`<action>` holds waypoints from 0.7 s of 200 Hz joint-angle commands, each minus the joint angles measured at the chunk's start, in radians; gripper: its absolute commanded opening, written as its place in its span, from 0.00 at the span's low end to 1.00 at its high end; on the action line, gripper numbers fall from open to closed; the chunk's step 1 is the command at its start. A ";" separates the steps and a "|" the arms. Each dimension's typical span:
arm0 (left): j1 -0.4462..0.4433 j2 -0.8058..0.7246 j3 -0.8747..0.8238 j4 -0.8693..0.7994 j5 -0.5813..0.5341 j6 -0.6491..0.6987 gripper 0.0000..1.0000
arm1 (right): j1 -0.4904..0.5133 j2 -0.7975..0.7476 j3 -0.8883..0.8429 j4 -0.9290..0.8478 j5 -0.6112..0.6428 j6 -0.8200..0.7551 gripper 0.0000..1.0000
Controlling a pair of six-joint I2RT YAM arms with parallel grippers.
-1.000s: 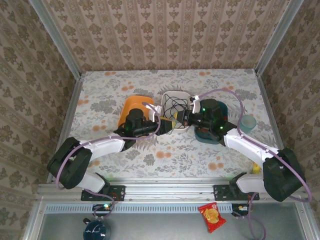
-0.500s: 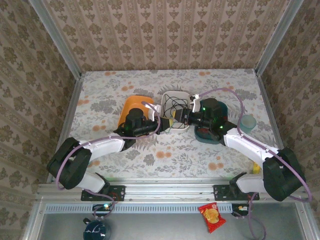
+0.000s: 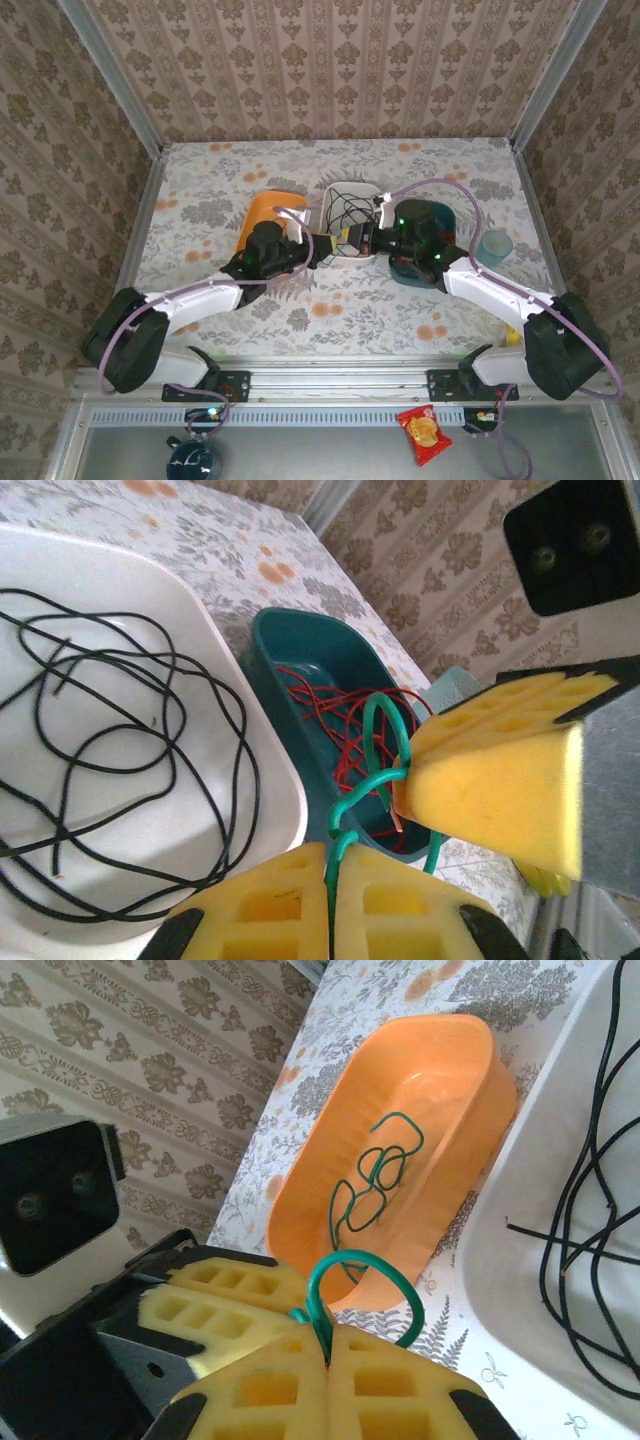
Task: Untangle the cables
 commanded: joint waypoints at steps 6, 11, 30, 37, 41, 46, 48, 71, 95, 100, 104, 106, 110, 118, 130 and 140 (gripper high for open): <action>0.072 -0.084 -0.097 -0.004 -0.316 -0.069 0.00 | -0.036 -0.028 -0.062 -0.056 0.166 0.062 0.00; 0.078 -0.098 -0.111 -0.001 -0.329 -0.077 0.00 | -0.039 -0.030 -0.070 -0.055 0.175 0.070 0.00; 0.091 -0.146 -0.149 -0.009 -0.353 -0.079 0.00 | -0.046 -0.037 -0.084 -0.046 0.182 0.078 0.00; 0.092 -0.161 -0.155 -0.019 -0.358 -0.076 0.00 | -0.046 -0.035 -0.083 -0.051 0.183 0.079 0.00; 0.092 -0.168 -0.158 -0.026 -0.359 -0.076 0.00 | -0.046 -0.033 -0.082 -0.051 0.180 0.078 0.00; 0.092 -0.177 -0.162 -0.027 -0.359 -0.074 0.00 | -0.046 -0.032 -0.082 -0.051 0.177 0.076 0.00; 0.092 -0.179 -0.164 -0.027 -0.359 -0.073 0.00 | -0.046 -0.030 -0.082 -0.052 0.177 0.075 0.00; 0.101 -0.218 -0.185 -0.045 -0.384 -0.077 0.00 | -0.046 -0.024 -0.081 -0.055 0.185 0.080 0.07; 0.133 -0.264 -0.208 -0.079 -0.435 -0.085 0.00 | -0.046 -0.024 -0.081 -0.060 0.204 0.088 0.38; 0.144 -0.273 -0.212 -0.087 -0.448 -0.087 0.00 | -0.046 -0.025 -0.079 -0.061 0.206 0.087 0.39; 0.153 -0.280 -0.215 -0.096 -0.457 -0.090 0.00 | -0.046 -0.027 -0.078 -0.062 0.206 0.086 0.40; 0.157 -0.282 -0.216 -0.099 -0.461 -0.091 0.00 | -0.046 -0.027 -0.078 -0.063 0.206 0.084 0.40; 0.169 -0.286 -0.216 -0.107 -0.466 -0.093 0.00 | -0.046 -0.029 -0.078 -0.063 0.204 0.081 0.41; 0.194 -0.285 -0.217 -0.115 -0.462 -0.087 0.00 | -0.046 -0.029 -0.075 -0.067 0.200 0.075 0.42; 0.229 -0.272 -0.211 -0.127 -0.453 -0.069 0.05 | -0.046 -0.033 -0.068 -0.074 0.192 0.065 0.42; 0.258 -0.251 -0.206 -0.126 -0.434 -0.047 0.14 | -0.046 -0.033 -0.061 -0.082 0.180 0.055 0.42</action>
